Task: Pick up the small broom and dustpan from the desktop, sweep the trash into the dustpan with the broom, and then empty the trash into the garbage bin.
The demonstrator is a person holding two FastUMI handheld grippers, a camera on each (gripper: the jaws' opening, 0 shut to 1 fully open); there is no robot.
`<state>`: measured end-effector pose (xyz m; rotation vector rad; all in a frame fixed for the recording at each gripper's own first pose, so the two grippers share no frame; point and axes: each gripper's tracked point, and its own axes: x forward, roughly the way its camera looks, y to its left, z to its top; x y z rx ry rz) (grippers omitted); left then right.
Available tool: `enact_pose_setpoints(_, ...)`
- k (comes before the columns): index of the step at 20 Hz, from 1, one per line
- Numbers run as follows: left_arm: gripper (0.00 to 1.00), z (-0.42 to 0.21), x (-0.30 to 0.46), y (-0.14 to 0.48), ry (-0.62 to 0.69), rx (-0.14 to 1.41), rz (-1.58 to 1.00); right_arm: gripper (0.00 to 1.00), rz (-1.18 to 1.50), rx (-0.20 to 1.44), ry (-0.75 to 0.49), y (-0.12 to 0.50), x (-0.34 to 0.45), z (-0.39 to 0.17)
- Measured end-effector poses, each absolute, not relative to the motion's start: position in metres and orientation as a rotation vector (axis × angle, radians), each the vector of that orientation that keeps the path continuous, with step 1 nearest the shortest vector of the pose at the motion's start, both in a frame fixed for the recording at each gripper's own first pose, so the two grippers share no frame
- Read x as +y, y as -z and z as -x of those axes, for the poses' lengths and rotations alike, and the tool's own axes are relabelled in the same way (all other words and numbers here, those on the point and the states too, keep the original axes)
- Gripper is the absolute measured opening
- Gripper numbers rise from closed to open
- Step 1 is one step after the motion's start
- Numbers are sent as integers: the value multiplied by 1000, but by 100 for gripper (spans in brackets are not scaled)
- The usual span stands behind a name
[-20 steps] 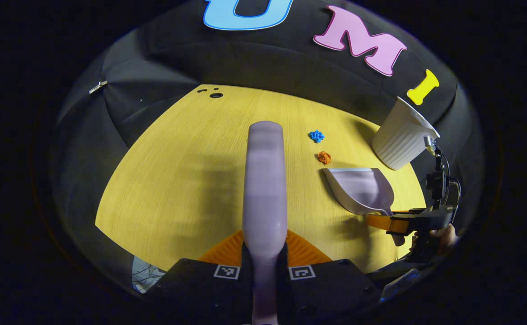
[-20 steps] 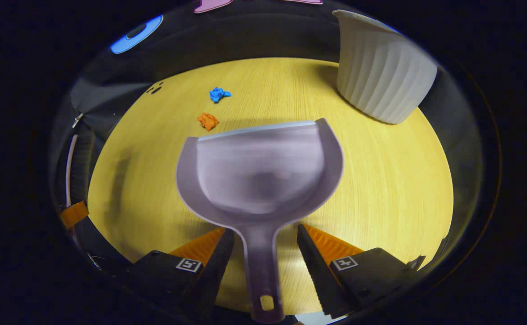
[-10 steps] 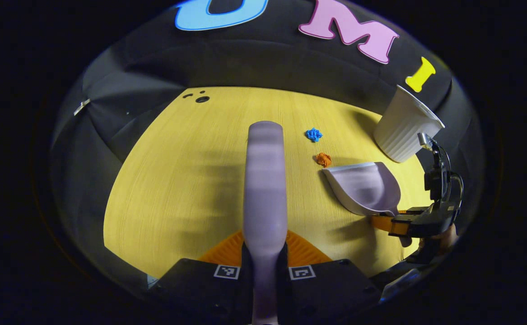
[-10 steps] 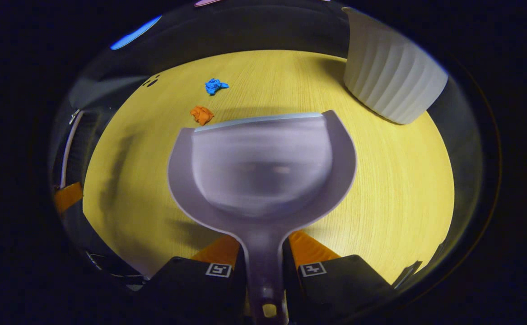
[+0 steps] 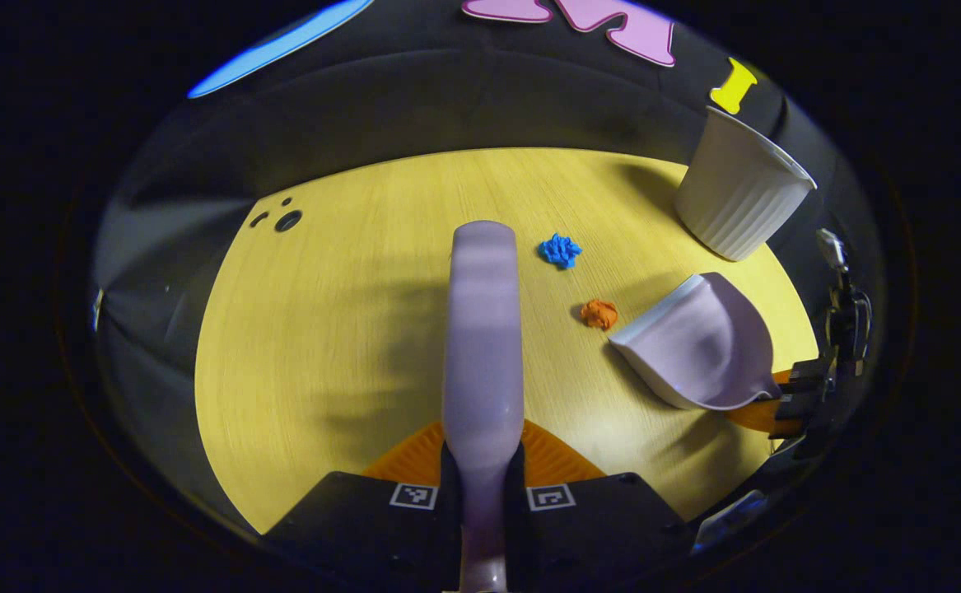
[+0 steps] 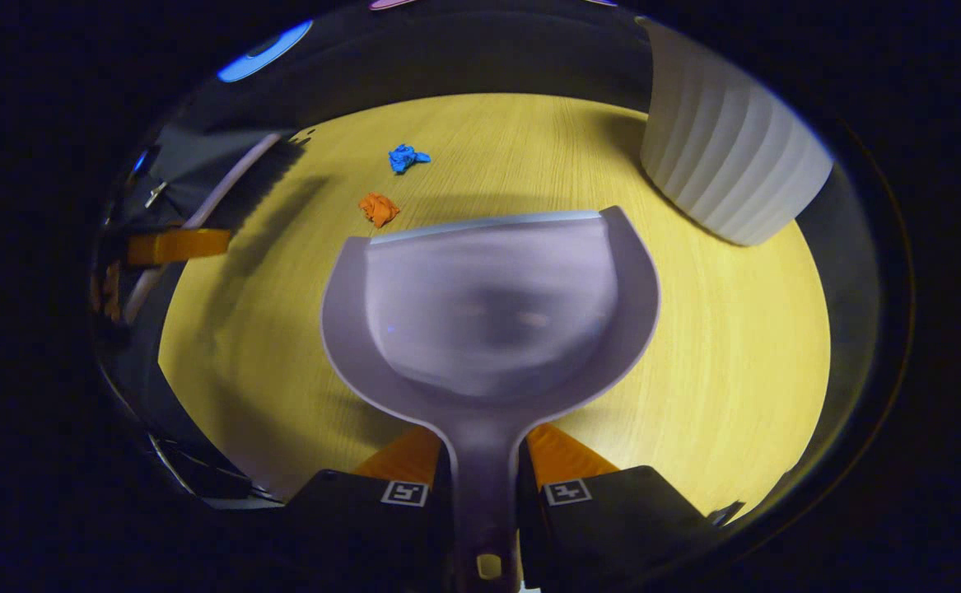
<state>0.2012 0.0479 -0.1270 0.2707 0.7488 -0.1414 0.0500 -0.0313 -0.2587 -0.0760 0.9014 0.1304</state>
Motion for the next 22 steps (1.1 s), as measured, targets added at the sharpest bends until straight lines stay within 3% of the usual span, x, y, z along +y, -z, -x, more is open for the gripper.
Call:
enact_pose_setpoints(5,25,-258,24,130,243,769,-436,36,195,885,-164,243,-55,-27)
enact_pose_setpoints(10,25,-304,22,141,238,789,-544,36,267,912,-212,249,-62,-6)
enact_pose_setpoints(11,25,-311,21,144,243,795,-570,31,268,922,-223,252,-62,-5)
enact_pose_setpoints(12,25,-314,18,149,265,803,-593,36,258,926,-228,251,-61,-3)
enact_pose_setpoints(18,27,-298,-32,163,466,828,-683,36,260,936,-266,256,-49,-8)
enact_pose_setpoints(19,26,-292,-40,166,493,835,-693,31,262,940,-271,257,-47,-9)
enact_pose_setpoints(21,26,-278,-57,173,549,861,-681,36,270,944,-275,259,-46,-11)
enact_pose_setpoints(22,26,-267,-69,174,572,880,-662,31,277,943,-277,261,-45,-12)
